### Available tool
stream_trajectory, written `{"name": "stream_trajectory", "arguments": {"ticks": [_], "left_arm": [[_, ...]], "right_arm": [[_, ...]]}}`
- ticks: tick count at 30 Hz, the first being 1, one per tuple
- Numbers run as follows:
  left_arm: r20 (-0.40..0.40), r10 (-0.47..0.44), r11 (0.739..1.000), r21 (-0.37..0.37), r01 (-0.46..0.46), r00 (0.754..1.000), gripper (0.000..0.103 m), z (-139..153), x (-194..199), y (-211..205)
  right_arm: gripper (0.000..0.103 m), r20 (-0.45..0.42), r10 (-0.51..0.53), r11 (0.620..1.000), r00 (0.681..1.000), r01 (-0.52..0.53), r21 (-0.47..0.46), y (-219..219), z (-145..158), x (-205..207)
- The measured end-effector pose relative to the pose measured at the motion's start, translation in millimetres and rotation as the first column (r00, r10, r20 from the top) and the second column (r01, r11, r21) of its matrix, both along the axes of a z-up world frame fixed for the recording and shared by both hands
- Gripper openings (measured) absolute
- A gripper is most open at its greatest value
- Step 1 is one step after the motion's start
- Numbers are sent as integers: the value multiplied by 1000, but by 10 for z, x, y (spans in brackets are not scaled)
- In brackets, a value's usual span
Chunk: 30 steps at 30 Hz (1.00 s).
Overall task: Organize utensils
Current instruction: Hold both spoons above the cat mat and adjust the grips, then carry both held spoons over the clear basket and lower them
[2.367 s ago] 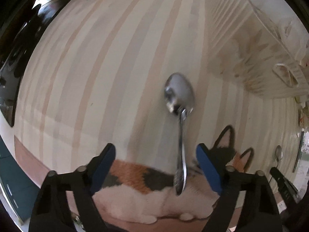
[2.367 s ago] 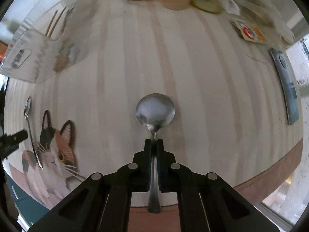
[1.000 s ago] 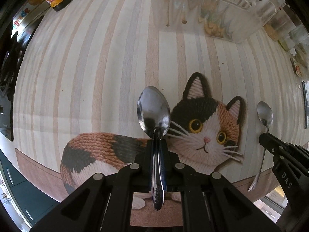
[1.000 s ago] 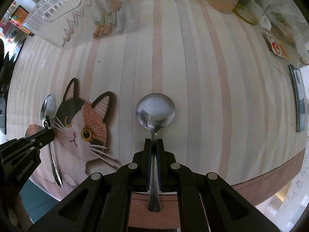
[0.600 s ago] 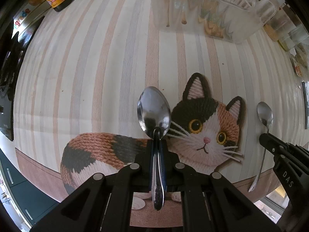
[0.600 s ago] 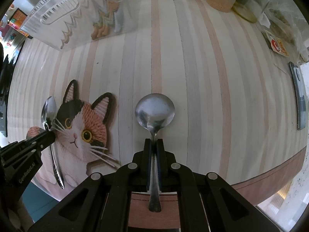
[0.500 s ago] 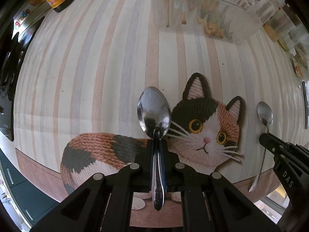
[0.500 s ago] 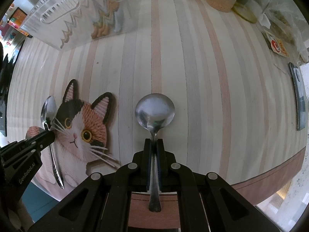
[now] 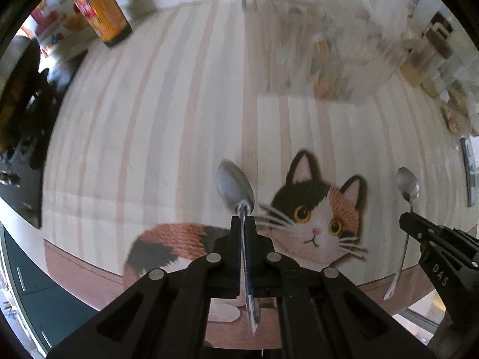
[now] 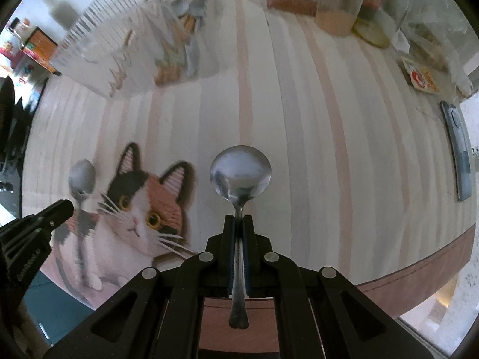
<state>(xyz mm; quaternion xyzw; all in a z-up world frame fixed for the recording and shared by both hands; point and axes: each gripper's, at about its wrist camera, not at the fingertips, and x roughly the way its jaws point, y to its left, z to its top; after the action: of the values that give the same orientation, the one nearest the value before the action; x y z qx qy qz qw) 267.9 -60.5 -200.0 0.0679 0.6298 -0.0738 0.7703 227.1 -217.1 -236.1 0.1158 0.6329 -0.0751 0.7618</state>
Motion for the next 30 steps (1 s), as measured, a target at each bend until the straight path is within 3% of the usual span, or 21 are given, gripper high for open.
{"name": "stream_trajectory", "arguments": {"ticks": [6, 9, 13, 17, 18, 23, 26, 27, 29, 30], "left_arm": [[69, 7, 999, -34, -5, 998, 0, 372, 106, 109], [60, 39, 996, -86, -34, 997, 0, 439, 168, 237], [-39, 103, 979, -173, -108, 994, 5, 219, 243, 448], [-178, 124, 957, -239, -165, 976, 28, -158, 210, 521], [-191, 131, 954, -242, -176, 973, 28, -223, 194, 525], [-224, 142, 961, -201, -189, 964, 28, -475, 145, 429], [-162, 132, 977, -146, -156, 978, 27, -451, 151, 308], [-149, 127, 981, -126, -147, 981, 24, -448, 158, 273], [-120, 102, 991, -69, -110, 988, 4, -446, 179, 191], [-118, 95, 992, -66, -103, 989, 4, -444, 186, 177]], "right_arm": [[5, 63, -2, 1000, 998, 0, 23, -22, 283, 6], [5, 80, -2, 1000, 997, 0, 28, -46, 384, 12], [5, 67, -15, 1000, 998, 13, 29, -89, 370, 54], [5, 34, -32, 999, 999, 30, 35, -132, 216, 79], [5, 27, -33, 999, 999, 32, 34, -140, 186, 66], [5, 1, -41, 999, 999, 41, 21, -185, 75, 34], [5, -8, -47, 999, 999, 48, 16, -209, 33, 28], [5, -11, -49, 999, 999, 49, 13, -220, 15, 22], [5, -15, -49, 999, 999, 50, 12, -226, -4, 23], [5, -16, -49, 999, 999, 50, 12, -231, -12, 25]]}}
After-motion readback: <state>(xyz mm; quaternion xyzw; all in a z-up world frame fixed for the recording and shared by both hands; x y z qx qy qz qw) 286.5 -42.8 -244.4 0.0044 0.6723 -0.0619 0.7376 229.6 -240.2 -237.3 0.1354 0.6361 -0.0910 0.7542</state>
